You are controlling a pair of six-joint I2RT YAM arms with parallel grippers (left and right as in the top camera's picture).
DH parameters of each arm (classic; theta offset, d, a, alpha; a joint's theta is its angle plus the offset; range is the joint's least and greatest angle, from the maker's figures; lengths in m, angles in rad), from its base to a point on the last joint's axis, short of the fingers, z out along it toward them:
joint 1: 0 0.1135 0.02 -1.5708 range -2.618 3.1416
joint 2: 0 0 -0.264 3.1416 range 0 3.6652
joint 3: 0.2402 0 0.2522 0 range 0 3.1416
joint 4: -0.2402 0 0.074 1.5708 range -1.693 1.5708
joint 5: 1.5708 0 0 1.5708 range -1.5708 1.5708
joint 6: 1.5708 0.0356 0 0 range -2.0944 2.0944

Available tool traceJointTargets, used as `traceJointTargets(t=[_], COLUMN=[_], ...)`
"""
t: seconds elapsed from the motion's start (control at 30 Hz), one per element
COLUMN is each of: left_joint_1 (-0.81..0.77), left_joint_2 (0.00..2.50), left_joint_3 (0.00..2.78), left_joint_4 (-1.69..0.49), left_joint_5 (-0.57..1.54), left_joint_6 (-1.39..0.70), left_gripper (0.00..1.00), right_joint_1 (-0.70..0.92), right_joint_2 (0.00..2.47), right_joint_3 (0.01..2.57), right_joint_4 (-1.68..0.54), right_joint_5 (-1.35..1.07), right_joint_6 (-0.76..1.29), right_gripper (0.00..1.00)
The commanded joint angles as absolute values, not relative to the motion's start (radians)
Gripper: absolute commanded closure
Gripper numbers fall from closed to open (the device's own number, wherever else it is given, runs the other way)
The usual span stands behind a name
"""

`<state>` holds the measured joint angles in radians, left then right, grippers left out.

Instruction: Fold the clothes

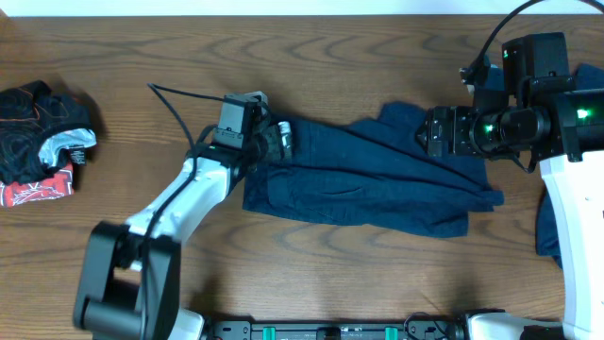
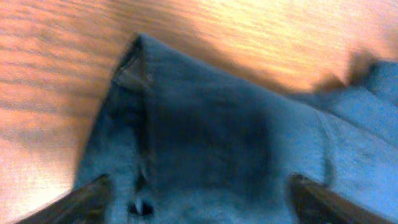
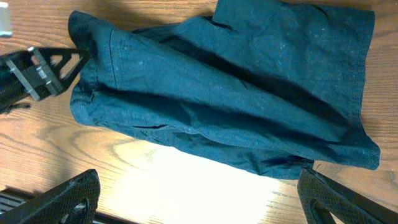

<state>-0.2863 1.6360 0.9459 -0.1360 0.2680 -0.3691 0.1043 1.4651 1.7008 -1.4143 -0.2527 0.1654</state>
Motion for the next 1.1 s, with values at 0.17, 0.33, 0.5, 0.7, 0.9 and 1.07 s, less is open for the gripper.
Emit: traceJointTargets(t=[0.17,0.33,0.5,0.7,0.9,1.07], left_joint_1=[-0.318,-0.334,-0.363,-0.403,-0.405,-0.405], left_joint_2=[1.498,1.5,1.5,1.5,1.5,1.5], left_joint_3=[0.967,0.957,0.929,0.895,0.872,0.846], left_joint_4=[-0.333,-0.515,-0.577,-0.606,-0.666,-0.702], left_joint_5=[0.363,0.39,0.389,0.393,0.326,0.317], left_joint_6=[-0.405,-0.405,-0.401,-0.402,-0.401,-0.386], left_gripper=[0.18,0.17,0.21,0.22,0.22,0.22], right_joint_1=[0.112,0.113,0.113,0.113,0.112,0.113], right_joint_2=[1.467,1.467,1.467,1.467,1.467,1.467], right_joint_3=[1.711,1.711,1.711,1.711,1.711,1.711], right_joint_4=[-1.415,-1.418,-1.421,-1.434,-1.451,-1.457], right_joint_5=[-0.243,-0.244,-0.244,-0.249,-0.251,-0.251], right_joint_6=[0.147,0.148,0.148,0.148,0.147,0.147], right_gripper=[0.01,0.01,0.01,0.01,0.01,0.01])
